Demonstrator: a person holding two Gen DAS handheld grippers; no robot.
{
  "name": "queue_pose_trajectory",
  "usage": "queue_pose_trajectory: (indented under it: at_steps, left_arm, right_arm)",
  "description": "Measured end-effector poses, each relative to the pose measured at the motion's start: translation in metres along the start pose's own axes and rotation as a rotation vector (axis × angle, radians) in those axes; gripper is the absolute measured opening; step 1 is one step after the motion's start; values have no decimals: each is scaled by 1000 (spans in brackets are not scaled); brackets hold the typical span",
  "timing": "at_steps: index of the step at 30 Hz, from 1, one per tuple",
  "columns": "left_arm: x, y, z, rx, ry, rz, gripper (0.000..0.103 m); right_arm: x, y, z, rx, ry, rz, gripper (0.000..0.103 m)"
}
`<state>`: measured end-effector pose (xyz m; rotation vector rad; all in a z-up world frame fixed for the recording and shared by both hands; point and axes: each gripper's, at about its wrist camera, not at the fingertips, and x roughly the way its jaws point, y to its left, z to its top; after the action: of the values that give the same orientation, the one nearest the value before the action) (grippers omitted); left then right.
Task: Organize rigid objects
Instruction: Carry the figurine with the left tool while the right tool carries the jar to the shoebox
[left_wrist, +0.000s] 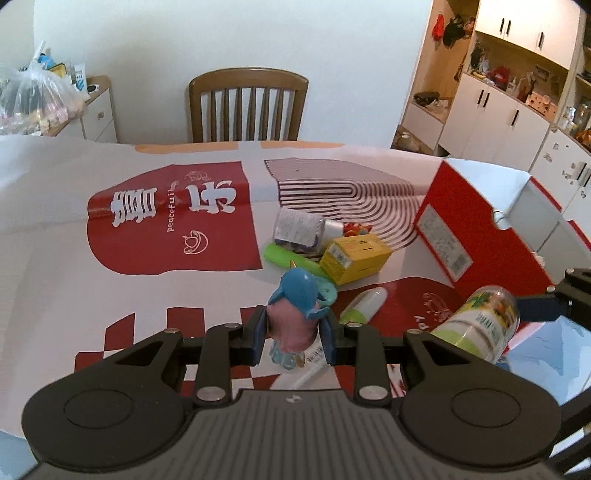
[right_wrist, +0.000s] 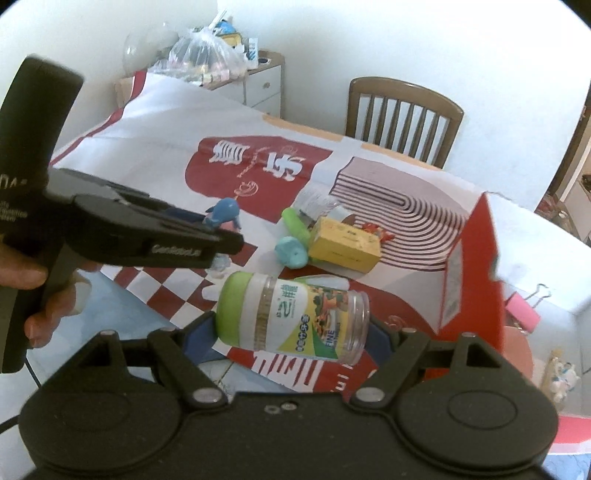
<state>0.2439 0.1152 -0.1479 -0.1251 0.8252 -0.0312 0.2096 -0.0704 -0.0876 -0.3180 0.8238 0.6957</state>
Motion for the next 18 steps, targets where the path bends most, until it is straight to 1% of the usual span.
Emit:
queue_pose_trajectory:
  at_steps: [9, 18]
  left_arm:
    - [-42, -24, 9, 24, -27, -30, 29]
    - [-70, -60, 26, -8, -28, -68, 29]
  right_arm:
    - [-49, -19, 1, 0, -43, -25, 81]
    - [-85, -51, -6, 31, -72, -56, 81]
